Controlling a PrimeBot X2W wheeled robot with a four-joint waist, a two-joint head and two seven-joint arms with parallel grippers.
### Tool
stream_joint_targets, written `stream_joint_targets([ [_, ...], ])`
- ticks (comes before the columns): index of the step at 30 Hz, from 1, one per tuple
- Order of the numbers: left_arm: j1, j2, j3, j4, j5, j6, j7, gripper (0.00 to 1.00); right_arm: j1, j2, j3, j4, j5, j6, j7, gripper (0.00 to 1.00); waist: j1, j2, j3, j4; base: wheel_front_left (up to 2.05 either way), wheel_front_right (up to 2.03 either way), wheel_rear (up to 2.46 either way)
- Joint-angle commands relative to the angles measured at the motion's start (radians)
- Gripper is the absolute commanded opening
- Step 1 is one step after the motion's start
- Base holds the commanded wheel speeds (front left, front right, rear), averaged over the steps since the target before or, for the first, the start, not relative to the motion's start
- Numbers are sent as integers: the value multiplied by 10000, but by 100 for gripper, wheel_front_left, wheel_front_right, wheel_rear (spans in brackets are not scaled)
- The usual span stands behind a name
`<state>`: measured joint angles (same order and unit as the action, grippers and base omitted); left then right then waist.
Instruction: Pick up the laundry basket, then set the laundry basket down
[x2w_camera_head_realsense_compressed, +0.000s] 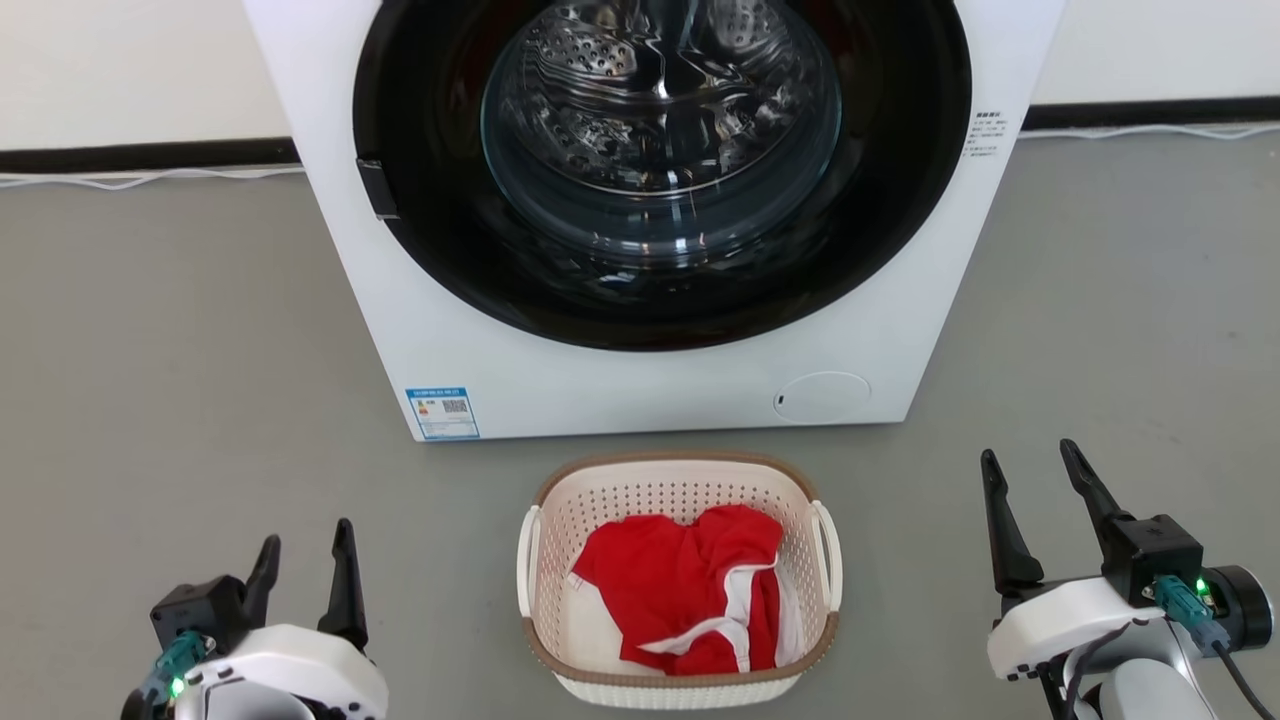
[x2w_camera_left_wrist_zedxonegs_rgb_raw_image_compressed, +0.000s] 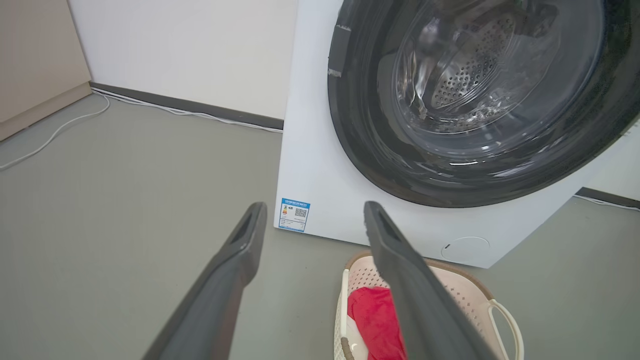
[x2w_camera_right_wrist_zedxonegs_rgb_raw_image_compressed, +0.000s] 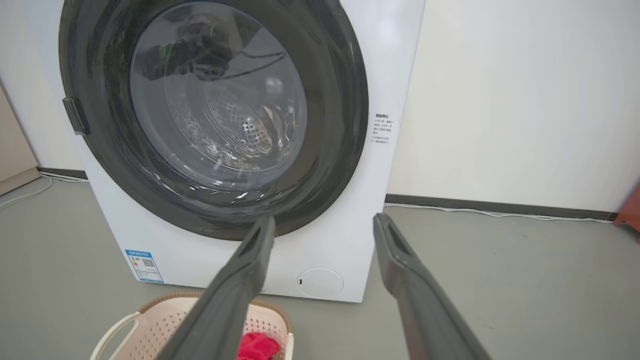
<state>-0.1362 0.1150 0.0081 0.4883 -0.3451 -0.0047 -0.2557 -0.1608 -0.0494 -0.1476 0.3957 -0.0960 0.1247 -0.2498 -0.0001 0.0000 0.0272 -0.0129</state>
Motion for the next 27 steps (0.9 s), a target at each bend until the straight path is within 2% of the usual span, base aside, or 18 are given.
stream_joint_targets([
  [1,-116,88,367,-188,135,-93,-60,100,-39,-10,204,-240,-20,60,-120,100,1,0,-96,24,0,0,0],
  [8,-95,-57,533,23,382,-343,-60,100,64,-10,132,-164,-16,60,-120,100,1,0,-294,93,0,0,0],
  [9,76,-196,223,264,293,-306,5,0,200,10,-102,93,4,-4,2,0,1,0,-290,89,0,0,0],
  [14,223,-303,266,588,82,-322,106,0,319,81,-181,463,240,-10,151,0,1,0,-295,93,0,0,0],
  [19,233,-317,311,461,-442,-360,269,0,313,77,-204,406,937,-7,357,0,22,0,-317,92,0,0,0],
  [22,248,-326,316,379,-757,-383,344,0,348,75,-156,334,1367,-6,417,0,4,0,-303,93,0,0,0],
  [27,256,-340,332,243,-1275,-421,472,0,388,71,-85,213,2063,-3,511,0,1,0,-290,94,0,0,0],
])
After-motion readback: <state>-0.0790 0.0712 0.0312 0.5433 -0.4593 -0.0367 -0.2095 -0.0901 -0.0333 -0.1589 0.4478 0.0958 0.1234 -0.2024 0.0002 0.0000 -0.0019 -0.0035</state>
